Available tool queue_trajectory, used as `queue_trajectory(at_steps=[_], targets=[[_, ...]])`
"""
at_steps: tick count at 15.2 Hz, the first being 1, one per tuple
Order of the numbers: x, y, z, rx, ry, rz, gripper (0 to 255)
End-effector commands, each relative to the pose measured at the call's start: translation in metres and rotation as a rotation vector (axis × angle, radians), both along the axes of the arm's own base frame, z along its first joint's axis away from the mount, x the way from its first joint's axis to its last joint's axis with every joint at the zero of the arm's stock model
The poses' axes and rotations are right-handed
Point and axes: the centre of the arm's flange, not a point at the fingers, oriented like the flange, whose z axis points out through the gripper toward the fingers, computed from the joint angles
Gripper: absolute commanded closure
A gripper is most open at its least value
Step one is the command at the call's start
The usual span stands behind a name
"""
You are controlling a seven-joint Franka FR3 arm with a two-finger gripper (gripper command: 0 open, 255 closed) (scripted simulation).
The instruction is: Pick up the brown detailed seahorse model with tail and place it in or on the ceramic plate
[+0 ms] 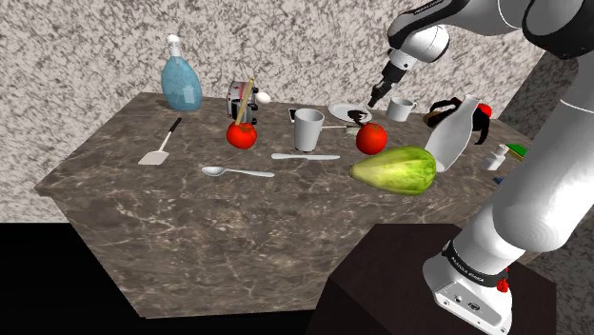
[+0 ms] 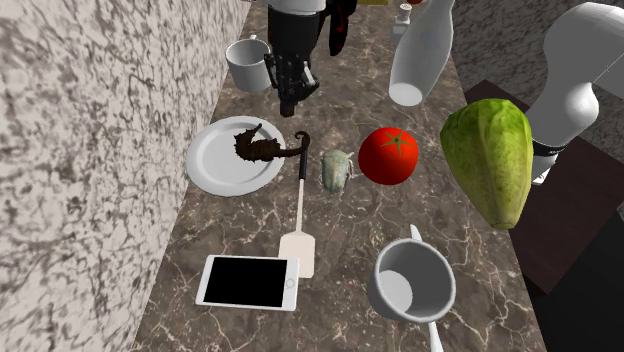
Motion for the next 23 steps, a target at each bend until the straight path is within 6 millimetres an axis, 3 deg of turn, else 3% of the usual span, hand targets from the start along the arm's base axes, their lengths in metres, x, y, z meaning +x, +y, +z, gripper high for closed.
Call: queue_trajectory(at_steps=[1, 5, 13, 21, 22, 23], targets=[[0.000, 0.000, 0.001, -0.001, -0.001, 0.000, 0], [0.073, -0.018, -0.037, 0.140, 0.292, -0.126, 0], [0.073, -0.008, -0.076, 0.140, 0.292, -0.126, 0], [0.073, -0.008, -0.076, 0.140, 0.292, -0.126, 0], [0.073, -0.008, -0.076, 0.140, 0.292, -0.126, 255], [0.073, -0.008, -0.076, 0.140, 0.292, -0.126, 255]])
